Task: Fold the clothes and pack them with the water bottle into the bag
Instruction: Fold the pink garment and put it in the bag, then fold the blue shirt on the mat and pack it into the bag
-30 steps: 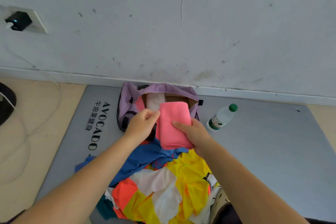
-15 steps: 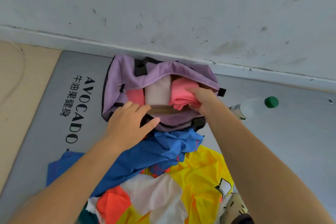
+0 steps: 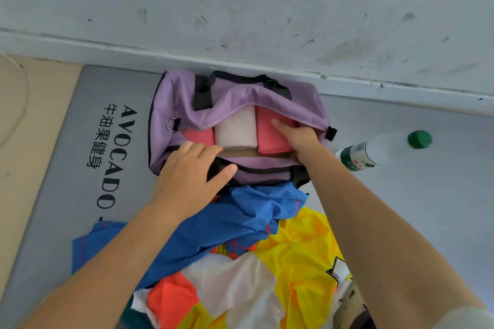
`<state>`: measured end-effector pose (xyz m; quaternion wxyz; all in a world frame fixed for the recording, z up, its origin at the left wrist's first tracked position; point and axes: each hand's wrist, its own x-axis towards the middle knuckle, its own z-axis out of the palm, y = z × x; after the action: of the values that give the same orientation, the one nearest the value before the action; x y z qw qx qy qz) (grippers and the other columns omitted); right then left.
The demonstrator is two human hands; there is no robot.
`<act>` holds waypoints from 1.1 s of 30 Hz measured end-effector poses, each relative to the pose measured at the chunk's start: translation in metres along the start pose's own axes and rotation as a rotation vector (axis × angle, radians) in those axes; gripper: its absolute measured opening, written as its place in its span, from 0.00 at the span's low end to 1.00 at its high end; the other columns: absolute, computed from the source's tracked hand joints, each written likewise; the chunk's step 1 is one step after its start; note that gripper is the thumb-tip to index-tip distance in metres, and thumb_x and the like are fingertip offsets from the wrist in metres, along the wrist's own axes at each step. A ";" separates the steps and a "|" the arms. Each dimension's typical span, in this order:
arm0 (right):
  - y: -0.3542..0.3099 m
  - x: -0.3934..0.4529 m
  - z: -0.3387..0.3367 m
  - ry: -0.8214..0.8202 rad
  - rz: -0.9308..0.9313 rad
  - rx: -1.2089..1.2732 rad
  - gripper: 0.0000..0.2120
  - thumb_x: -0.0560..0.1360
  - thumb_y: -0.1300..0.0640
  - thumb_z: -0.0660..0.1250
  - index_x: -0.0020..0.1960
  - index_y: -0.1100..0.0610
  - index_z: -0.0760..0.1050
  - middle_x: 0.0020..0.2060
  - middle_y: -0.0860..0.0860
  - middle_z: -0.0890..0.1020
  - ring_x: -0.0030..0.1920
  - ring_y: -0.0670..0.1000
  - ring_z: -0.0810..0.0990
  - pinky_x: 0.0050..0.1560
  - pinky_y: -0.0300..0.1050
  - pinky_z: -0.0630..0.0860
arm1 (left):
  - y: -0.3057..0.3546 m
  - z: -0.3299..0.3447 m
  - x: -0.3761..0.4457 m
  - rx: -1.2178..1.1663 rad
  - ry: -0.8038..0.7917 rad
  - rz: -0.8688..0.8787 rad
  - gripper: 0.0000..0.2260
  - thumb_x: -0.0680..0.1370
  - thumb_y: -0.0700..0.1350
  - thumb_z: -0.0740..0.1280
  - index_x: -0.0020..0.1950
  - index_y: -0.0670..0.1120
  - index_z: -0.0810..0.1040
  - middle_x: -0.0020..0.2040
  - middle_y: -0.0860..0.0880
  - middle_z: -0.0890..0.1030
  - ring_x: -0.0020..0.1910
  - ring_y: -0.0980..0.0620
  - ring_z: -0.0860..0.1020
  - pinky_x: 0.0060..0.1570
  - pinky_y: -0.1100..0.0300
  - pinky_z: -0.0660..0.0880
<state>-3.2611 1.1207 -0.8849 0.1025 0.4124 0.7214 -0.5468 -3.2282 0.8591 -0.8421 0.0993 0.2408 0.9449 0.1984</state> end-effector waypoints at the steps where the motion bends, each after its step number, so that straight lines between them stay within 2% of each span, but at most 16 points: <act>1: 0.000 -0.009 -0.001 -0.005 -0.077 -0.041 0.44 0.69 0.44 0.76 0.77 0.55 0.58 0.71 0.52 0.69 0.68 0.55 0.70 0.70 0.53 0.68 | 0.001 0.000 -0.001 0.003 -0.019 -0.005 0.32 0.77 0.67 0.50 0.65 0.46 0.76 0.57 0.48 0.80 0.59 0.45 0.73 0.56 0.48 0.71; 3: 0.000 -0.033 -0.006 -0.004 -0.202 -0.138 0.40 0.69 0.44 0.76 0.74 0.55 0.64 0.66 0.49 0.73 0.64 0.50 0.72 0.67 0.47 0.69 | 0.005 0.000 -0.002 0.003 -0.040 -0.011 0.33 0.76 0.67 0.49 0.66 0.46 0.76 0.60 0.48 0.79 0.62 0.45 0.72 0.58 0.48 0.70; 5: 0.004 -0.062 -0.013 0.036 -0.295 -0.207 0.28 0.71 0.45 0.75 0.67 0.54 0.73 0.58 0.45 0.77 0.57 0.44 0.74 0.60 0.41 0.71 | 0.011 0.000 -0.006 -0.005 0.024 0.012 0.30 0.77 0.64 0.53 0.62 0.44 0.78 0.60 0.45 0.77 0.62 0.44 0.71 0.58 0.48 0.71; 7: 0.015 -0.091 -0.020 0.060 -0.356 -0.116 0.11 0.73 0.51 0.73 0.53 0.54 0.80 0.46 0.45 0.83 0.45 0.39 0.79 0.50 0.36 0.76 | 0.020 -0.001 -0.014 -0.031 0.232 0.068 0.20 0.77 0.56 0.61 0.50 0.41 0.81 0.51 0.43 0.77 0.53 0.43 0.73 0.49 0.50 0.73; 9: 0.033 -0.120 -0.026 0.082 -0.327 0.037 0.05 0.75 0.55 0.71 0.43 0.56 0.80 0.34 0.51 0.84 0.34 0.42 0.81 0.38 0.36 0.77 | 0.031 0.003 -0.026 -0.103 0.347 0.045 0.15 0.76 0.52 0.64 0.37 0.42 0.76 0.38 0.47 0.74 0.41 0.47 0.71 0.36 0.54 0.69; 11: 0.059 -0.142 -0.029 0.131 -0.251 0.036 0.08 0.76 0.56 0.70 0.38 0.57 0.78 0.30 0.52 0.82 0.30 0.46 0.78 0.34 0.41 0.76 | 0.040 0.014 -0.041 -0.171 0.219 -0.038 0.16 0.76 0.55 0.62 0.34 0.46 0.71 0.34 0.51 0.71 0.35 0.49 0.70 0.32 0.56 0.65; 12: 0.075 -0.149 -0.028 0.151 -0.211 -0.038 0.10 0.76 0.54 0.70 0.38 0.57 0.77 0.31 0.52 0.82 0.31 0.46 0.78 0.35 0.42 0.75 | 0.042 0.023 -0.049 -0.193 0.105 -0.086 0.16 0.76 0.57 0.62 0.37 0.47 0.73 0.36 0.52 0.73 0.37 0.50 0.72 0.34 0.56 0.66; 14: 0.101 -0.164 -0.019 0.107 -0.104 -0.155 0.11 0.75 0.48 0.71 0.44 0.56 0.77 0.38 0.49 0.82 0.38 0.45 0.78 0.37 0.38 0.72 | 0.039 0.042 -0.066 -0.238 -0.147 -0.207 0.17 0.76 0.60 0.66 0.56 0.50 0.78 0.53 0.52 0.79 0.53 0.49 0.76 0.48 0.52 0.74; 15: 0.110 -0.172 -0.010 0.034 -0.054 -0.138 0.13 0.74 0.46 0.72 0.50 0.55 0.76 0.42 0.47 0.81 0.42 0.44 0.79 0.39 0.35 0.72 | 0.038 0.049 -0.073 -0.305 -0.274 -0.295 0.22 0.75 0.60 0.68 0.64 0.51 0.75 0.59 0.52 0.78 0.60 0.48 0.75 0.56 0.49 0.74; 17: 0.122 -0.182 0.010 -0.094 -0.001 -0.050 0.16 0.73 0.47 0.73 0.55 0.52 0.73 0.44 0.44 0.78 0.45 0.43 0.77 0.42 0.33 0.71 | 0.038 0.059 -0.082 -0.444 -0.418 -0.436 0.21 0.75 0.58 0.70 0.64 0.50 0.75 0.57 0.50 0.80 0.59 0.47 0.77 0.58 0.50 0.73; 19: 0.122 -0.189 0.024 -0.139 -0.071 -0.100 0.11 0.74 0.51 0.73 0.42 0.54 0.72 0.34 0.46 0.73 0.36 0.43 0.72 0.35 0.35 0.66 | 0.041 0.062 -0.089 -0.460 -0.410 -0.403 0.10 0.76 0.52 0.71 0.49 0.47 0.79 0.41 0.50 0.79 0.45 0.48 0.78 0.48 0.53 0.74; 20: 0.120 -0.190 0.027 -0.143 -0.101 -0.124 0.16 0.74 0.54 0.73 0.35 0.55 0.68 0.29 0.48 0.70 0.32 0.45 0.68 0.33 0.38 0.63 | 0.042 0.058 -0.091 -0.485 -0.390 -0.378 0.08 0.76 0.49 0.71 0.44 0.45 0.79 0.36 0.50 0.77 0.40 0.49 0.76 0.43 0.55 0.71; 22: 0.110 -0.195 0.021 -0.158 -0.112 -0.102 0.22 0.74 0.56 0.73 0.29 0.55 0.62 0.25 0.48 0.64 0.29 0.47 0.63 0.31 0.40 0.60 | 0.044 0.042 -0.095 -0.573 -0.346 -0.361 0.11 0.78 0.46 0.70 0.41 0.40 0.79 0.35 0.48 0.76 0.37 0.52 0.73 0.40 0.55 0.68; 26: 0.059 -0.223 -0.011 -0.300 -0.203 -0.045 0.19 0.77 0.53 0.70 0.35 0.66 0.73 0.28 0.55 0.69 0.29 0.50 0.67 0.31 0.43 0.65 | 0.056 -0.022 -0.093 -0.721 -0.250 -0.363 0.13 0.81 0.47 0.64 0.39 0.42 0.73 0.34 0.50 0.72 0.35 0.54 0.69 0.35 0.61 0.65; 30: -0.013 -0.269 -0.044 -0.360 -0.341 -0.014 0.14 0.77 0.50 0.68 0.37 0.57 0.78 0.24 0.49 0.68 0.26 0.47 0.65 0.29 0.39 0.64 | 0.072 -0.094 -0.096 -0.668 -0.145 -0.314 0.16 0.82 0.49 0.62 0.41 0.38 0.72 0.35 0.49 0.70 0.35 0.52 0.67 0.37 0.57 0.63; 33: -0.056 -0.313 -0.063 -0.396 -0.516 -0.026 0.10 0.76 0.47 0.69 0.47 0.54 0.78 0.35 0.46 0.80 0.35 0.43 0.78 0.40 0.38 0.76 | 0.095 -0.148 -0.111 -0.812 -0.073 -0.295 0.15 0.82 0.52 0.62 0.48 0.41 0.78 0.42 0.40 0.78 0.42 0.50 0.74 0.46 0.55 0.69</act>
<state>-3.0817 1.0208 -0.6338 0.1042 0.1003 0.7751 -0.6151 -3.1344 0.8322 -0.6578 0.2467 0.0515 0.8104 0.5290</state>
